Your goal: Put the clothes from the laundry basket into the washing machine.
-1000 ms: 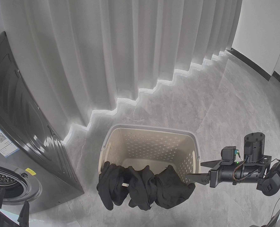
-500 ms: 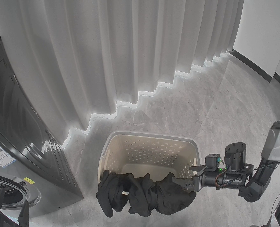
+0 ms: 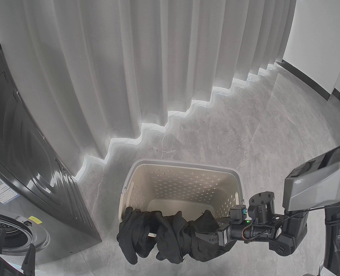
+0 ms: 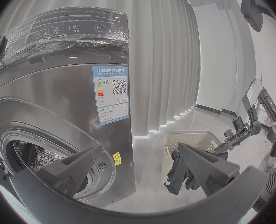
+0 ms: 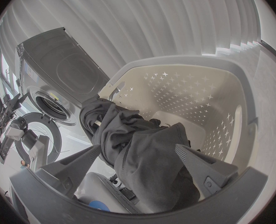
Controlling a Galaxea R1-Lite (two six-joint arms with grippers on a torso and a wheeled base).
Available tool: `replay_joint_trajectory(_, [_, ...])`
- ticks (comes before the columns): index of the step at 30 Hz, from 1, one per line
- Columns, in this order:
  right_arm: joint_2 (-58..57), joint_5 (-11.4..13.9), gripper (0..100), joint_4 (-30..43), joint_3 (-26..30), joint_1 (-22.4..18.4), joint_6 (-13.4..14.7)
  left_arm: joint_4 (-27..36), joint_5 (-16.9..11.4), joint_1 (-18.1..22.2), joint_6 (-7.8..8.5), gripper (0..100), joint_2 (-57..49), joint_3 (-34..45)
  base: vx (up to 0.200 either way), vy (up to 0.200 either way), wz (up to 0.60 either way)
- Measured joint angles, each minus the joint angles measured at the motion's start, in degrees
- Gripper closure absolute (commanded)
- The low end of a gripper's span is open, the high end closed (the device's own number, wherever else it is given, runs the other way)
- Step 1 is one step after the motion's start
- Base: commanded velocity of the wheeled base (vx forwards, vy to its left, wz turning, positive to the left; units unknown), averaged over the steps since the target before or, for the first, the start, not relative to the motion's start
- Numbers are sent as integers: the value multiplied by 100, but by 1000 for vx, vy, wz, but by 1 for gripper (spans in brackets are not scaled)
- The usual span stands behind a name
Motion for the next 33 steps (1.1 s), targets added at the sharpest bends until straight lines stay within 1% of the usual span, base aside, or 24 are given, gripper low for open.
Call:
replay_joint_trajectory(7, [347, -16, 0, -10, -182, 69, 0, 0, 0, 0, 0, 0, 0, 0, 0, 0, 0])
replay_joint_trajectory(17, [546, -18, 0, -18, -282, 129, -9, 0, -2, 0, 0, 0, -2, 0, 0, 0, 0])
replay_joint_trajectory(18, [555, -18, 100, -18, -284, 133, -9, 0, 0, 0, 0, 0, 0, 0, 0, 0, 0])
replay_joint_trajectory(33, [566, -24, 100, -40, -385, 127, -11, 0, 1, 0, 0, 0, -2, 0, 0, 0, 0])
